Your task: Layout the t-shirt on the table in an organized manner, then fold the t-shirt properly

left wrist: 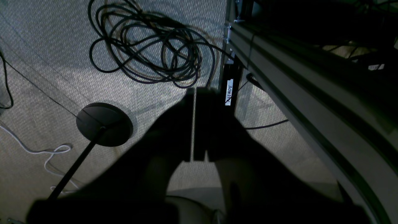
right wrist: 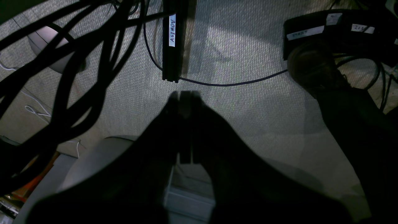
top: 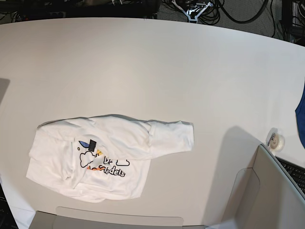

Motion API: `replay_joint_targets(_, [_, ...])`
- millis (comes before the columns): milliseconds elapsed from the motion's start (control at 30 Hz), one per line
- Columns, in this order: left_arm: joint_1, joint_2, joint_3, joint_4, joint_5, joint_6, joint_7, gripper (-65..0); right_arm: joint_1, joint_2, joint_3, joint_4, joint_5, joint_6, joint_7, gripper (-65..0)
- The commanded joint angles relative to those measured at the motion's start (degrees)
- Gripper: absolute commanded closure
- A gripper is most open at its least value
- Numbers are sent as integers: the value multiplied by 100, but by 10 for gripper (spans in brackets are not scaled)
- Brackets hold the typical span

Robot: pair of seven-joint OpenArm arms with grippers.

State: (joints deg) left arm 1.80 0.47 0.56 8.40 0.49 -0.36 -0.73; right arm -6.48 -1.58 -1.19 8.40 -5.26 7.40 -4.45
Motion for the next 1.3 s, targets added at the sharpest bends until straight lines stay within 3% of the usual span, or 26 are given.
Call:
replay_joint_targets(0, [44, 28, -25, 17, -18, 23, -54, 0, 318, 163, 97, 228, 539, -718, 572, -5])
replay_joint_targets(1267, [158, -7, -25, 26, -45, 23, -63, 0, 292, 145, 97, 228, 539, -709, 572, -5])
